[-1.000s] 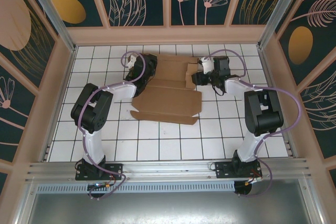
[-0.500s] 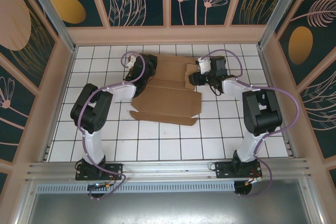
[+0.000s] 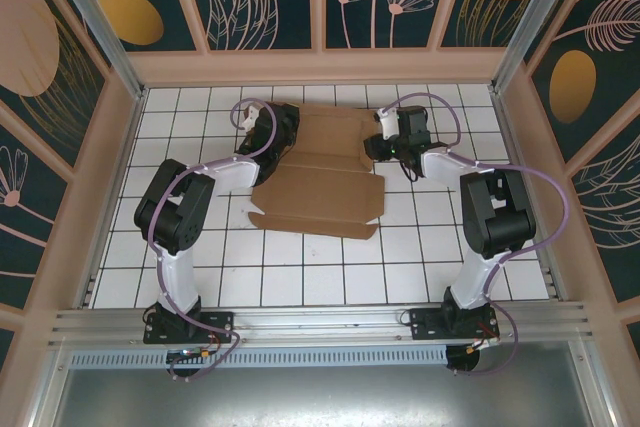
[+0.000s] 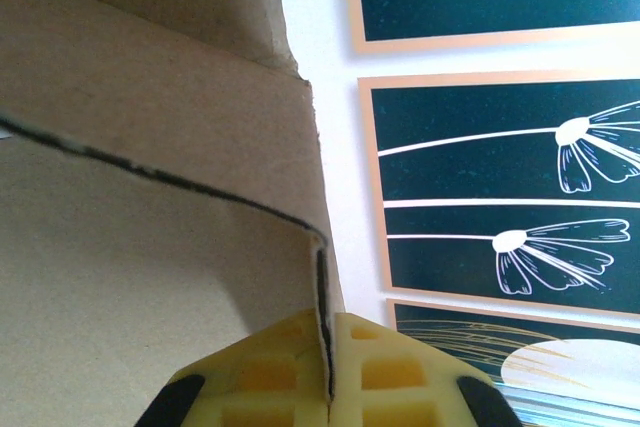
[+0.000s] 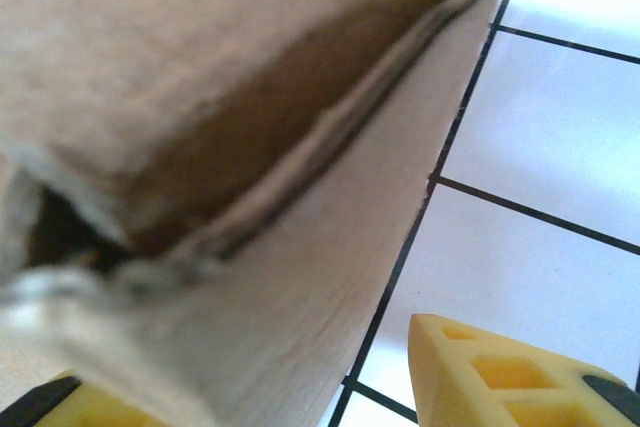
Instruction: Fold the paper box
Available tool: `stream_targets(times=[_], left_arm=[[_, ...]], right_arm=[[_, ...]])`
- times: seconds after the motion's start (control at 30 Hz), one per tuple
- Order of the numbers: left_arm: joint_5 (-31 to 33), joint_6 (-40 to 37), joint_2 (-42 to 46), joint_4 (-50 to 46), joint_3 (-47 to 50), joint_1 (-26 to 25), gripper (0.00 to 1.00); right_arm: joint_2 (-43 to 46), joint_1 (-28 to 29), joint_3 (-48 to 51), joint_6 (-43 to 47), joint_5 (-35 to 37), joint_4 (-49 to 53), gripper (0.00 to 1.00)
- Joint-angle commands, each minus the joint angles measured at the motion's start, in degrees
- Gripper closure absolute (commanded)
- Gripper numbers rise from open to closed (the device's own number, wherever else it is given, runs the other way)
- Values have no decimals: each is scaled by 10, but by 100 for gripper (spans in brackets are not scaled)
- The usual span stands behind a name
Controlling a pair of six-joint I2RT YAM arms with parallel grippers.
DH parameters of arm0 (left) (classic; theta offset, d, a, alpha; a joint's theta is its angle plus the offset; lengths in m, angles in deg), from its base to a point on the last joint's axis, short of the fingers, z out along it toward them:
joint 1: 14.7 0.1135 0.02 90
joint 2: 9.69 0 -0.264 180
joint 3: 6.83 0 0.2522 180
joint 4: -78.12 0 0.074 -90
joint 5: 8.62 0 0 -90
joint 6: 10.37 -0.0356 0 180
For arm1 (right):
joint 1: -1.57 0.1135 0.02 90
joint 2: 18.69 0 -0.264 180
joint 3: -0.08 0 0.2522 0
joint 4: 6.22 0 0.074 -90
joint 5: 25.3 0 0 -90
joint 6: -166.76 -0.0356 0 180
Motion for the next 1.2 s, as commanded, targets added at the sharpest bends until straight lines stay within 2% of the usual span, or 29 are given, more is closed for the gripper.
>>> stream_targets(times=[0.0,0.1,0.4,0.6,0.87,0.97,1.17], left_arm=[[-19,5,1,-31,1,-3,100],[-19,5,1,-31,0,-2,100],[-12,3,5,-42,-7,-4,100],[-11,5,-3,-52,-22,-6,100],[-5,5,-3,-67,-32,-9,100],[-3,7,-3,-68,-32,-11,100],[-8,12,-6,-66,-32,-14,100]], right_arm=[[-3,3,-6,3,26,-20,53],[-13,8,-18,-3,43,-20,54],[-42,26,-58,-13,136,25,75],[-53,53,-67,-30,236,56,89],[-82,96,-90,-68,396,107,95],[-94,106,-103,-87,436,127,100],[-129,124,-129,-137,508,156,100]])
